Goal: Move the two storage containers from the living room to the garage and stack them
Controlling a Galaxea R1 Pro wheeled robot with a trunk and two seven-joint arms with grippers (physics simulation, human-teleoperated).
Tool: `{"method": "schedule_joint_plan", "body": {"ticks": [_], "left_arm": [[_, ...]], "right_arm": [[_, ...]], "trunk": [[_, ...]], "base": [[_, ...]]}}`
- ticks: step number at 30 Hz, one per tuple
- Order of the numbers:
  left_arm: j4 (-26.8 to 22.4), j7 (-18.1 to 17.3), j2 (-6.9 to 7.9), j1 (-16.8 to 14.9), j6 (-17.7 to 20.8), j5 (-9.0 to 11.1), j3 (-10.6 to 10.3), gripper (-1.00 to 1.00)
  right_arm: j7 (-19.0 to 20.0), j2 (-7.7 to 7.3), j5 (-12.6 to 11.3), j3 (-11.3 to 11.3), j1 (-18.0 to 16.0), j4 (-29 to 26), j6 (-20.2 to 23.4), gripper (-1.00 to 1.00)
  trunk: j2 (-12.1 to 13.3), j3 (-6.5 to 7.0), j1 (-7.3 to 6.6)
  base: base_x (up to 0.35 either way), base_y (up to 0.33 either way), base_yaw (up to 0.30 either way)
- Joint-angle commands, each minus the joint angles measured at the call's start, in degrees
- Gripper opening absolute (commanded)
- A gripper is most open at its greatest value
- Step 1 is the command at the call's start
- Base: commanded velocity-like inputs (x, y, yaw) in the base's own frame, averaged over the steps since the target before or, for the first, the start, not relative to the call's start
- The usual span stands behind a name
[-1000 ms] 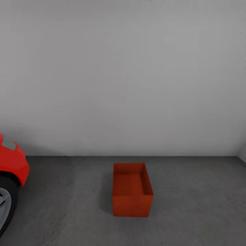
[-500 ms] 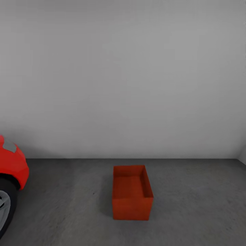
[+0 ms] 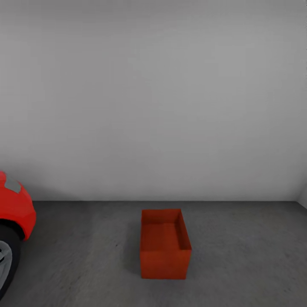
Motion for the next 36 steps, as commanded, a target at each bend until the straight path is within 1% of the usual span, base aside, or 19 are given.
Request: {"method": "schedule_joint_plan", "body": {"ticks": [1, 4, 10, 15, 28, 36], "left_arm": [[0.0, -0.6, 0.08, 0.3, -0.1, 0.7, -0.1, 1.00], [0.1, -1.2, 0.01, 0.7, -0.3, 1.2, -0.1, 1.00], [0.1, -1.3, -0.75, 0.8, -1.2, 1.3, -0.1, 1.00], [0.0, -1.4, -0.77, 0.8, -2.5, 1.3, -0.1, 1.00], [0.0, -1.3, -0.50, 0.8, -2.8, 1.3, -0.1, 1.00], [0.1, -0.9, 0.46, 0.8, -2.2, 1.4, 0.0, 1.00]], "right_arm": [[0.0, 0.03, -0.4, 0.5, -0.1, 0.2, -0.3, 1.00], [0.0, 0.04, -0.4, 0.5, -0.1, 0.2, -0.3, 1.00], [0.0, 0.02, -0.5, 0.5, -0.1, 0.2, -0.4, 1.00], [0.0, 0.02, -0.5, 0.5, -0.1, 0.2, -0.4, 1.00], [0.0, 0.04, -0.6, 0.5, -0.1, 0.2, -0.4, 1.00], [0.0, 0.02, -0.6, 0.5, -0.1, 0.2, -0.4, 1.00]], "trunk": [[-0.1, 0.03, 0.01], [-0.1, 0.31, 0.01], [-0.1, 0.88, 0.01], [-0.1, 1.35, 0.01], [-0.1, 2.57, 0.01], [-0.1, 3.33, 0.01]], "base": [[0.000, 0.000, 0.000], [0.000, 0.000, 0.000], [0.000, 0.000, 0.000], [0.000, 0.000, 0.000], [0.000, 0.000, 0.000], [0.000, 0.000, 0.000]]}}
